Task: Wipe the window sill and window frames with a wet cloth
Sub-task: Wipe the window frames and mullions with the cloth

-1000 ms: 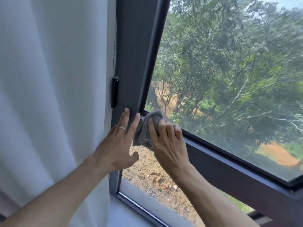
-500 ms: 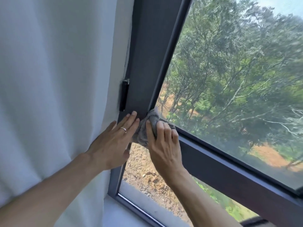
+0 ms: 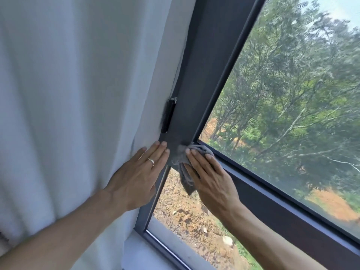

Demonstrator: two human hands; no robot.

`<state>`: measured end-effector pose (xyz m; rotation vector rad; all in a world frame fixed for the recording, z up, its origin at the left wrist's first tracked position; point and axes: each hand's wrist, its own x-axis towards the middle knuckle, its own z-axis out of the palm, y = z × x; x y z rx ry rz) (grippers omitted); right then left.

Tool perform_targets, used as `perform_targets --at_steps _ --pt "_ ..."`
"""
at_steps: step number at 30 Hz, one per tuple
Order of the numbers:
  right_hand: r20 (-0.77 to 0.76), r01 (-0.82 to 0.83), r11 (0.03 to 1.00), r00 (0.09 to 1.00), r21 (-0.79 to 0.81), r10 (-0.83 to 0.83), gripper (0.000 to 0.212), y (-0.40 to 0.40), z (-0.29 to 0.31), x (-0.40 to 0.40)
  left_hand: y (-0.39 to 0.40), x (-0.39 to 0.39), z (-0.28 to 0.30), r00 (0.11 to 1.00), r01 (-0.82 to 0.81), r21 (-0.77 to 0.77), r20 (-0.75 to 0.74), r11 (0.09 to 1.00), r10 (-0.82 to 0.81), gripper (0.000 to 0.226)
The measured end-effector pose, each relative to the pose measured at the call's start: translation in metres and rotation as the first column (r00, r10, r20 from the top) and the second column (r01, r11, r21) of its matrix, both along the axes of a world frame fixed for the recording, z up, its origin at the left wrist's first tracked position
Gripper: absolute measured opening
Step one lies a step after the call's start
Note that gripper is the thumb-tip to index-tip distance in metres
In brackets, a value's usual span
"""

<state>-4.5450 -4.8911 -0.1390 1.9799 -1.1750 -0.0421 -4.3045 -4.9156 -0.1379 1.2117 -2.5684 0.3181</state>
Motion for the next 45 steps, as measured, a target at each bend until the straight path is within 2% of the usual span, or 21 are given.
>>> perform_targets --at_steps 2,4,7,8,10,12,15,18,20,22,25,28,30,33,35,36,38,39,41,42,45 --pt "-0.043 0.007 1.0 0.999 0.021 -0.007 0.064 -0.025 0.015 0.035 0.005 0.003 0.0 1.0 -0.009 -0.018 0.028 1.0 0.009 0.093" --pt "-0.149 0.077 0.992 0.987 0.1 -0.062 0.063 -0.035 0.022 0.061 0.008 0.009 -0.001 0.999 -0.02 -0.02 0.032 1.0 0.02 0.092" --pt "-0.211 0.063 0.995 0.976 0.075 -0.046 0.067 -0.024 0.016 0.04 0.014 0.013 -0.001 0.999 -0.035 -0.028 0.036 0.999 0.036 0.09" --pt "-0.219 0.04 0.998 0.975 0.048 -0.029 0.067 -0.015 0.012 0.027 0.016 0.014 -0.002 0.999 -0.038 -0.025 0.035 0.999 0.039 0.089" --pt "-0.188 0.033 0.995 0.982 0.093 -0.015 0.066 0.0 0.011 0.012 0.019 0.015 -0.003 0.999 -0.043 -0.012 0.032 0.999 0.043 0.089" --pt "-0.191 0.04 0.994 0.981 0.099 -0.02 0.064 -0.008 0.021 0.022 0.017 0.019 -0.003 0.998 -0.041 -0.022 0.043 0.999 0.042 0.091" --pt "-0.167 0.085 0.972 0.985 0.217 -0.049 0.069 -0.03 0.037 0.059 0.014 0.022 -0.006 0.997 -0.032 -0.027 0.069 0.999 0.034 0.09" --pt "0.005 0.1 0.97 0.995 0.224 -0.103 0.074 -0.026 0.043 0.06 0.01 0.013 -0.008 0.999 -0.006 -0.023 0.039 1.0 0.007 0.089" --pt "0.192 0.091 0.973 0.972 0.211 -0.133 0.083 -0.01 0.042 0.051 0.004 0.001 -0.004 1.0 0.01 -0.011 0.006 1.0 -0.01 0.096" --pt "0.308 0.076 0.967 0.939 0.242 -0.151 0.089 0.004 0.042 0.048 -0.006 -0.011 0.002 0.999 0.04 0.01 -0.015 0.999 -0.039 0.101" --pt "0.376 0.077 0.963 0.91 0.257 -0.173 0.078 0.012 0.05 0.044 -0.017 -0.019 0.009 1.0 0.002 0.001 -0.02 1.0 -0.002 0.084" --pt "0.423 0.131 0.958 0.876 0.256 -0.233 0.062 0.017 0.056 0.035 -0.02 -0.028 0.016 0.988 -0.081 -0.005 -0.132 0.997 0.08 0.064" --pt "0.471 0.161 0.952 0.84 0.259 -0.27 0.055 0.016 0.056 0.037 -0.02 -0.042 0.03 0.966 -0.15 -0.016 -0.213 0.989 0.144 0.056" --pt "0.559 0.175 0.95 0.775 0.258 -0.294 0.044 0.008 0.061 0.049 -0.01 -0.062 0.045 0.928 -0.249 0.014 -0.283 0.968 0.243 0.059" --pt "0.621 0.148 0.939 0.716 0.311 -0.318 0.041 0.006 0.067 0.052 0.002 -0.069 0.04 0.886 -0.288 0.167 -0.327 0.943 0.328 0.064" --pt "0.635 0.121 0.932 0.701 0.341 -0.323 0.048 0.006 0.069 0.051 0.007 -0.072 0.032 0.855 -0.274 0.285 -0.365 0.918 0.369 0.066" --pt "0.673 0.034 0.923 0.674 0.384 -0.305 0.067 0.009 0.074 0.044 0.012 -0.079 0.018 0.779 -0.145 0.496 -0.476 0.856 0.408 0.071" --pt "0.693 -0.01 0.917 0.658 0.398 -0.294 0.071 0.01 0.075 0.039 0.013 -0.086 0.017 0.725 -0.08 0.541 -0.545 0.837 0.421 0.074" --pt "0.721 -0.05 0.921 0.64 0.386 -0.267 0.07 0.014 0.078 0.031 0.009 -0.104 0.018 0.615 -0.025 0.55 -0.65 0.835 0.447 0.08" --pt "0.728 -0.044 0.939 0.644 0.341 -0.234 0.065 0.016 0.079 0.029 0.005 -0.114 0.022 0.583 -0.05 0.517 -0.679 0.854 0.446 0.079" --pt "0.685 0.028 0.995 0.723 0.1 -0.089 0.054 0.025 0.086 0.019 -0.011 -0.136 0.038 0.574 -0.254 0.308 -0.715 0.917 0.399 0.071"
